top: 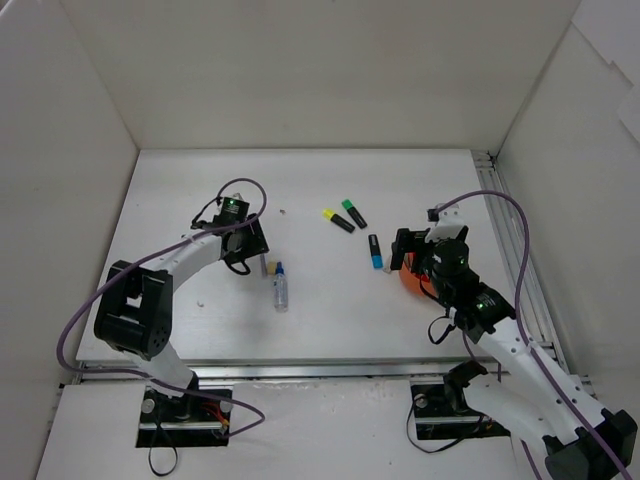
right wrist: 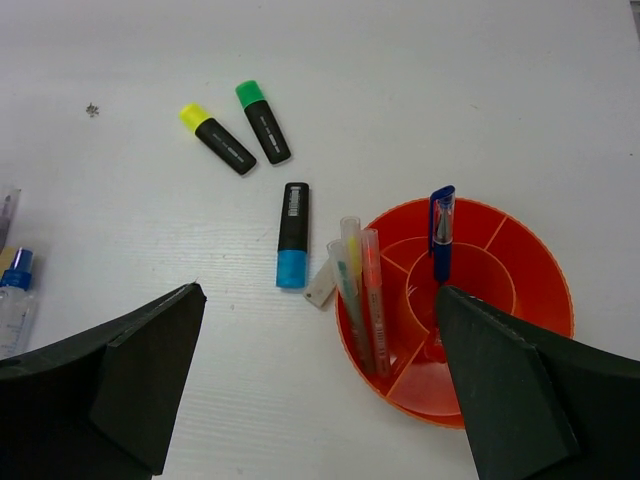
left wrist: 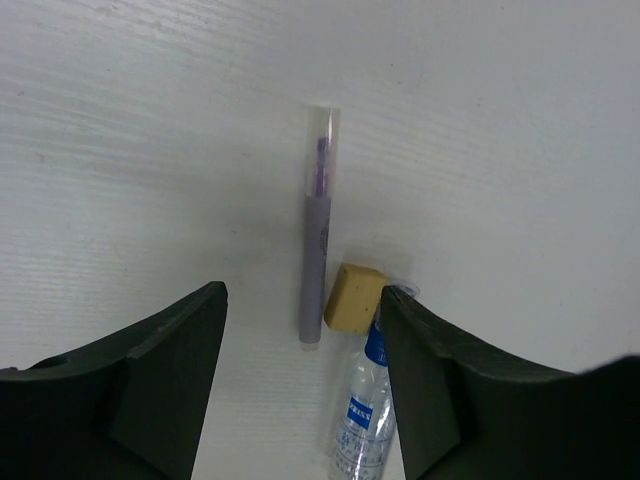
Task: Sort the stationery into containers
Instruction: Pick up the pen from the center of the board.
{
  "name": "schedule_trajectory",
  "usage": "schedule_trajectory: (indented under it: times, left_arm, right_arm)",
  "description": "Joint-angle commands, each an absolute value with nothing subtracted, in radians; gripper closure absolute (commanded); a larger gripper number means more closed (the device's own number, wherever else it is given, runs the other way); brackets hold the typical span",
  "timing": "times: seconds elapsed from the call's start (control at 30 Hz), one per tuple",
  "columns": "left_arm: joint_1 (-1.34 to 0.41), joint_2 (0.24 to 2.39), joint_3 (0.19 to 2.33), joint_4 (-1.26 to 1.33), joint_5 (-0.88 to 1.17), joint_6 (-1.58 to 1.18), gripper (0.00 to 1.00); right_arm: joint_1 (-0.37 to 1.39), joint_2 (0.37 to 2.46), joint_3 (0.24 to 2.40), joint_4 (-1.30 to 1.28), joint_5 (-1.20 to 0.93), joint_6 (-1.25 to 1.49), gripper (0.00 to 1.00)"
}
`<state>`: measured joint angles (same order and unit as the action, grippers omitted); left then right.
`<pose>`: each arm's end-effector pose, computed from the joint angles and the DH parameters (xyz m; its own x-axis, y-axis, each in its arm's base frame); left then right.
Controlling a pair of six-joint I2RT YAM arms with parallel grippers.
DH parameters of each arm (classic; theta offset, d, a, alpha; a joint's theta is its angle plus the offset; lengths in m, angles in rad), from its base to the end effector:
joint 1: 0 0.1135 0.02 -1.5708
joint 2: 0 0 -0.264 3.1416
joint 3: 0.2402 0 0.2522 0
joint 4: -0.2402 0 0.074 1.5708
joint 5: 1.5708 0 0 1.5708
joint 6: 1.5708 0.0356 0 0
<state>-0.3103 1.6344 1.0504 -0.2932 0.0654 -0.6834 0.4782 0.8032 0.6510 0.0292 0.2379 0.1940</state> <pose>0.3271 -0.1073 0.2077 -0.7853 -0.4099 -0.4640 -0.1952 0.8752 -0.4427 0.1776 0.0826 0.3123 -0.1531 0.1317 -0.9794 -0.2141 0.9631 0.1630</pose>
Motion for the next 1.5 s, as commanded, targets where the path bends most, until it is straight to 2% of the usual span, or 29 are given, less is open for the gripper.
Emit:
schedule_trajectory:
  times: [0.0, 0.17, 0.47, 0.73, 0.77, 0.83, 0.93, 1.13, 1.23, 1.27, 1.47]
  left_arm:
    - [-0.311, 1.666, 1.13, -0.348, -0.039, -0.727, 0.42]
    - [-0.368, 1.745, 1.222, -0.422, -0.107, -0.718, 0.42]
    - [-0.391, 1.836, 1.282, -0.511, -0.166, -0.768, 0.59]
    - [-0.391, 1.865, 1.281, -0.511, -0.155, -0.778, 0.64]
    - [-0.391, 1.865, 1.276, -0.509, -0.152, -0.776, 0.7]
    - [-0.391, 1.853, 1.261, -0.499, -0.143, -0.77, 0.75]
    - [-0.391, 1.829, 1.243, -0.495, -0.133, -0.761, 1.0]
    - [-0.442, 1.708, 1.187, -0.425, -0.117, -0.623, 1.0]
    - [-0.469, 1.609, 1.14, -0.344, -0.025, -0.482, 1.0]
    - [-0.488, 1.582, 1.102, -0.281, 0.062, -0.442, 1.0]
    - [-0.605, 1.395, 1.016, -0.135, 0.288, -0.229, 1.0]
  right_arm:
    - [0.477, 0.816, 0.709, 0.064, 0.219, 0.204, 0.02]
    - [0.474, 0.839, 0.713, 0.06, 0.225, 0.203, 0.02]
    - [0.476, 0.81, 0.69, 0.048, 0.253, 0.196, 0.02]
    - [0.476, 0.807, 0.689, 0.034, 0.245, 0.201, 0.02]
    - [0.474, 0.807, 0.687, 0.034, 0.244, 0.202, 0.02]
    - [0.474, 0.802, 0.684, 0.034, 0.244, 0.207, 0.02]
    - [0.476, 0.793, 0.684, 0.034, 0.233, 0.213, 0.02]
    - [0.474, 0.784, 0.701, 0.032, 0.152, 0.221, 0.02]
    - [0.479, 0.799, 0.716, 0.038, 0.066, 0.244, 0.02]
    - [0.479, 0.805, 0.719, 0.043, 0.023, 0.267, 0.02]
    - [0.583, 0.899, 0.733, 0.17, 0.032, 0.351, 0.02]
